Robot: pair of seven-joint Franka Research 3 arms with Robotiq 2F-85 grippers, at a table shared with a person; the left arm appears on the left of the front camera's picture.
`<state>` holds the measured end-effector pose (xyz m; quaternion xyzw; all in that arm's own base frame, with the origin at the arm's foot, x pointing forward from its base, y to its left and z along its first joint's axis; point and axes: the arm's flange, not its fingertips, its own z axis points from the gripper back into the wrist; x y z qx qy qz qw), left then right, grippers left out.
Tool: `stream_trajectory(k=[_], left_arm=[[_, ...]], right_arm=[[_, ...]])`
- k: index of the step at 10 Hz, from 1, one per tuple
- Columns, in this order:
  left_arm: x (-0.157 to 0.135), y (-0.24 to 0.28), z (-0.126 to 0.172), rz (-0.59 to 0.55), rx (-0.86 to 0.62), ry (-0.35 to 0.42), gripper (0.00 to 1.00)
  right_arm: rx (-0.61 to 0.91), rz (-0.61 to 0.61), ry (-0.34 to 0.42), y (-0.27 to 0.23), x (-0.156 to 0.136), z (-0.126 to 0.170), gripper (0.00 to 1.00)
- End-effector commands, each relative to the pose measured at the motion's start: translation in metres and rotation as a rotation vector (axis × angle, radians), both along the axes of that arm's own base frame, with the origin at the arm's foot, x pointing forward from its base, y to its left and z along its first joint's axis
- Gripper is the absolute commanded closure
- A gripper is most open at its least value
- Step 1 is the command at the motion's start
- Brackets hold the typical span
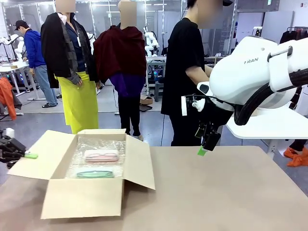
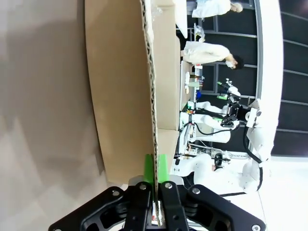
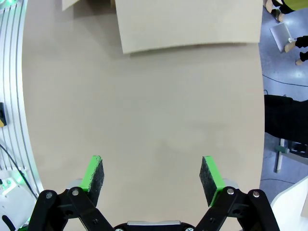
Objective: Pack the glasses set securely to prepare it for shipping.
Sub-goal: Position the Package Box on the left side of the table.
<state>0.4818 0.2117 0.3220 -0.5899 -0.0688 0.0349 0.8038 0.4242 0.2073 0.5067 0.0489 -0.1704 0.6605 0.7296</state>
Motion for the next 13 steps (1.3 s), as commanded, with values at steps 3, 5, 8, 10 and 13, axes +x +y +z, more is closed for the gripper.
stream_trajectory(k=[3, 5, 8, 10, 13], left_arm=[[0.007, 0.044, 0.01, -0.021, 0.012, 0.036, 1.0], [0.009, 0.048, 0.012, -0.021, 0.025, 0.05, 1.0], [0.001, 0.048, 0.021, 0.003, 0.044, 0.022, 0.45], [-0.01, 0.045, 0.035, 0.04, 0.105, -0.006, 0.06], [-0.035, 0.047, 0.076, 0.12, 0.207, -0.109, 0.0]], right_arm=[[-0.008, -0.006, 0.006, 0.002, 0.0, 0.002, 0.0], [-0.008, -0.006, 0.006, 0.002, 0.0, 0.002, 0.0], [-0.008, -0.006, 0.006, 0.002, 0.0, 0.002, 0.0], [-0.008, -0.006, 0.006, 0.002, 0.0, 0.002, 0.0], [-0.008, -0.006, 0.006, 0.002, 0.0, 0.002, 0.0]])
